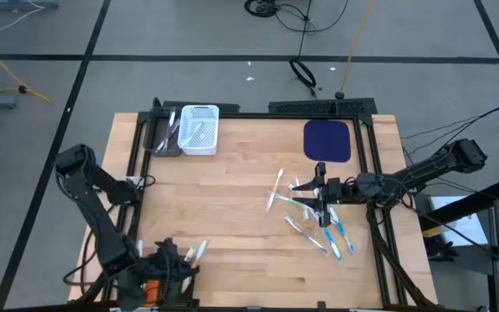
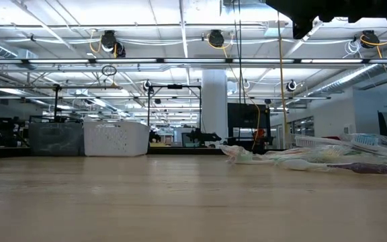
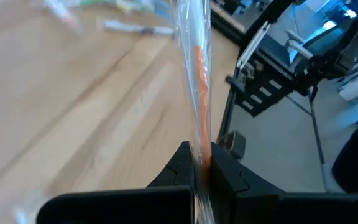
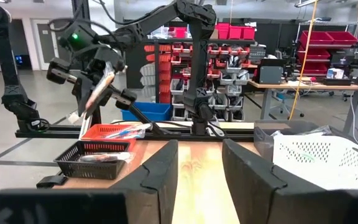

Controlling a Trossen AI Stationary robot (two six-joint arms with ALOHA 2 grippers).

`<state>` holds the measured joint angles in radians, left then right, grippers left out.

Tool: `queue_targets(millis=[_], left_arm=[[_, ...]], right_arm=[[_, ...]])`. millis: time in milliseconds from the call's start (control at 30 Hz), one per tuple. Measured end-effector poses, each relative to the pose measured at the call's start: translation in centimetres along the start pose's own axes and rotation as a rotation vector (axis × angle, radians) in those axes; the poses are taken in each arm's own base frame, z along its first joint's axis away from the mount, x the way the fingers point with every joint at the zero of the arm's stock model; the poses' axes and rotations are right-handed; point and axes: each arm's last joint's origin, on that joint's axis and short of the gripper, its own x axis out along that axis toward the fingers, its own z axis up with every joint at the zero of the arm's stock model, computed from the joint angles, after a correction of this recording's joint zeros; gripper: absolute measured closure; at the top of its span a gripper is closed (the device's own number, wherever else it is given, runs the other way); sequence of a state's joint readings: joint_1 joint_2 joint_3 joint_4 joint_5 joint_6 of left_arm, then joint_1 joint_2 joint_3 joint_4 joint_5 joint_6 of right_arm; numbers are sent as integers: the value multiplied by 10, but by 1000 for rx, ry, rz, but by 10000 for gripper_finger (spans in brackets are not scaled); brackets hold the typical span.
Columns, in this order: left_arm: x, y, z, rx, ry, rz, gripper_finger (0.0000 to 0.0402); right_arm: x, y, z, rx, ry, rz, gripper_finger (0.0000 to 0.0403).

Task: Pick & Place Toothbrushes
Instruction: Put the orange toothbrush into the black bin

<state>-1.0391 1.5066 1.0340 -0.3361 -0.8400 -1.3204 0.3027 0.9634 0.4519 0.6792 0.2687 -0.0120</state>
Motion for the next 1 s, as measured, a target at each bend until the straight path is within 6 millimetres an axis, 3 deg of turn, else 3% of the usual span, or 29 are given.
queue_targets(millis=[200,467,1000], left_arm=[[-6,7,-19,-85,41,53,394],[6,16,-45,-181,131,151,394],[6,22,-63,-307,271,233,394]], right_arm=[[0,0,0,-1,2,0,287],[0,0,0,0,2,0,287],[0,0,0,-2,-3,0,287]])
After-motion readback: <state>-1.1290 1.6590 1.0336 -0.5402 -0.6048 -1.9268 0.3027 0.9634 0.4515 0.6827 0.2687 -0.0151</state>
